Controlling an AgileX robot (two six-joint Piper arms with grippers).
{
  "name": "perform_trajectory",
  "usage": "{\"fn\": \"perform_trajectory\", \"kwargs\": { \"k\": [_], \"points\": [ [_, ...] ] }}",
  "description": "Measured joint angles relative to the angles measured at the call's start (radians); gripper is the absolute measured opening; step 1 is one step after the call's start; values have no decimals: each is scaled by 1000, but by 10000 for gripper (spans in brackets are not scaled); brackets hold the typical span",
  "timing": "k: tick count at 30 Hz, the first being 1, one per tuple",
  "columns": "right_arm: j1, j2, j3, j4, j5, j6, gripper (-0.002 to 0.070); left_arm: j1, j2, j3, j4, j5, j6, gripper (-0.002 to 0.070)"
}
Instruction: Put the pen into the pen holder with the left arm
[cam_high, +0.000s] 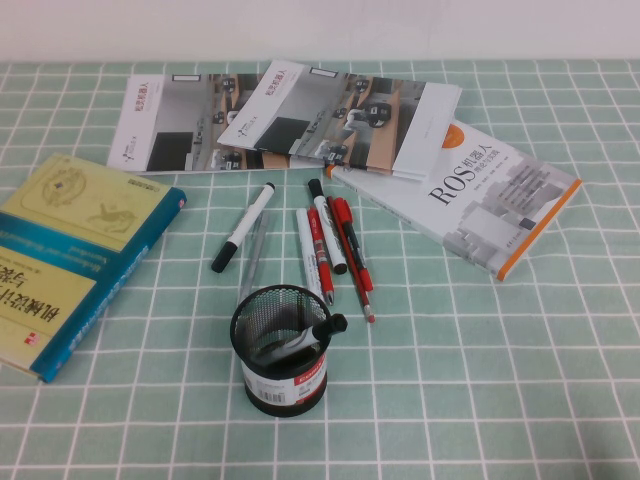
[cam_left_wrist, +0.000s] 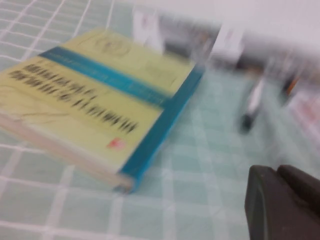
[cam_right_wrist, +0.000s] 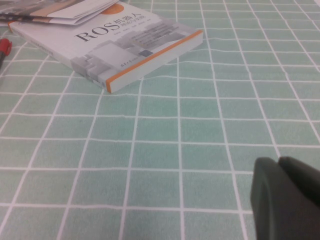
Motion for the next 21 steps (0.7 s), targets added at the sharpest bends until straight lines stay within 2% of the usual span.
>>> {"fn": "perform_trajectory", "kwargs": {
  "k": [4, 11, 15, 21],
  "points": [
    [0, 0, 0, 0, 0, 0, -20, 0, 0, 0, -132, -120, -86, -2],
    [0, 0, 0, 0, 0, 0, -20, 0, 0, 0, -175, -207, -117, -2],
    [0, 0, 0, 0, 0, 0, -20, 0, 41, -83, -175, -72, -123, -2],
    [0, 0, 0, 0, 0, 0, -20, 0, 307, -374, -172, 142, -71, -2]
  ]
}}
